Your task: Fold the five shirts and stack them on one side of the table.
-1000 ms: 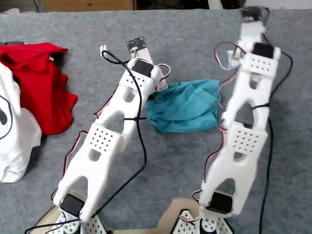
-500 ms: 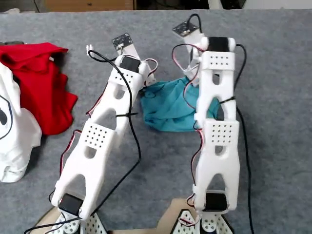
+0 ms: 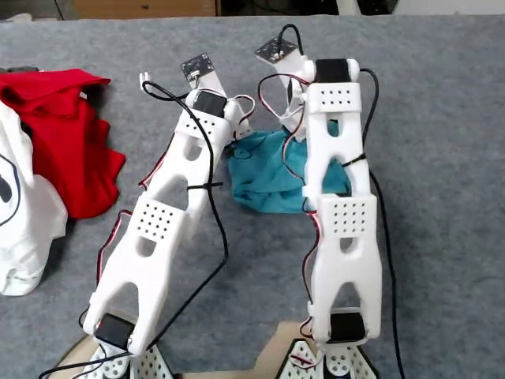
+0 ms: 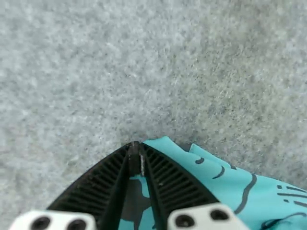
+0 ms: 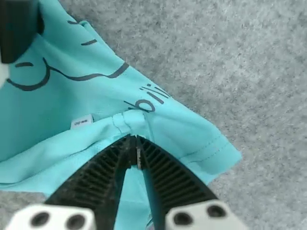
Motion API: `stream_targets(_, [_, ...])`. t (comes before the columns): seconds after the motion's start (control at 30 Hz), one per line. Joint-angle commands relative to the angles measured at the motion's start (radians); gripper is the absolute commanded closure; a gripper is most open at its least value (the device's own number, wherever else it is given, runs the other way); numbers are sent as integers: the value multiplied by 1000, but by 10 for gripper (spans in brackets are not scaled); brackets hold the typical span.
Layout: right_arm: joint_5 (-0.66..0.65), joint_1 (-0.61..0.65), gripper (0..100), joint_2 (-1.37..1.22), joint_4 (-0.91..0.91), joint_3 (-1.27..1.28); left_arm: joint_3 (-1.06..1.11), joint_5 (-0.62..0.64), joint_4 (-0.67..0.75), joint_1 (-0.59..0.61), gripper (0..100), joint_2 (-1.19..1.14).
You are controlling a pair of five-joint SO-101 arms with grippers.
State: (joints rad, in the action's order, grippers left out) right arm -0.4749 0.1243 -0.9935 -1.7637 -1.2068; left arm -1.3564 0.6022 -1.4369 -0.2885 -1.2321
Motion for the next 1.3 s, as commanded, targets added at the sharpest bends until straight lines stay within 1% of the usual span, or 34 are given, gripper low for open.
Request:
stream_targets(0.0, [-37, 15, 994, 91, -18, -51, -40, -3, -3, 5, 981, 15])
stream_targets(0.23, [-63, 25, 994, 90, -18, -122, -66, -11, -48, -14, 981, 15])
stream_targets(0.37, [-87, 27, 994, 96, -18, -105, -135, -11, -94, -12, 981, 4])
stream_targets(0.5, [-104, 22, 994, 97, -20, -113, -138, -11, -97, -15, 980, 4])
stream_targets(0.6, [-98, 10, 994, 145, -23, -124, -169, -8, -133, -17, 977, 16])
stream_targets(0.63, [-98, 5, 994, 173, -23, -125, -212, -8, -164, -17, 964, 24])
stream_targets(0.7, [-98, 2, 994, 237, -23, -116, -319, -6, -252, -15, 907, 36])
stream_targets(0.8, [-98, 4, 994, 323, -23, -30, -318, -9, -308, -8, 817, 85])
stream_targets(0.87, [-98, 12, 994, 358, -20, 54, -313, -9, -324, 25, 798, 133])
stream_targets(1.0, [-84, 39, 994, 357, 18, 203, -290, -9, -324, 153, 848, 216])
stream_targets(1.1, [-55, 48, 994, 323, 107, 291, -284, -6, -324, 232, 939, 229])
stream_targets(1.17, [-37, 59, 994, 283, 157, 329, -284, -12, -321, 252, 985, 206])
stream_targets(1.27, [-11, 74, 994, 220, 178, 340, -284, -11, -281, 247, 977, 107])
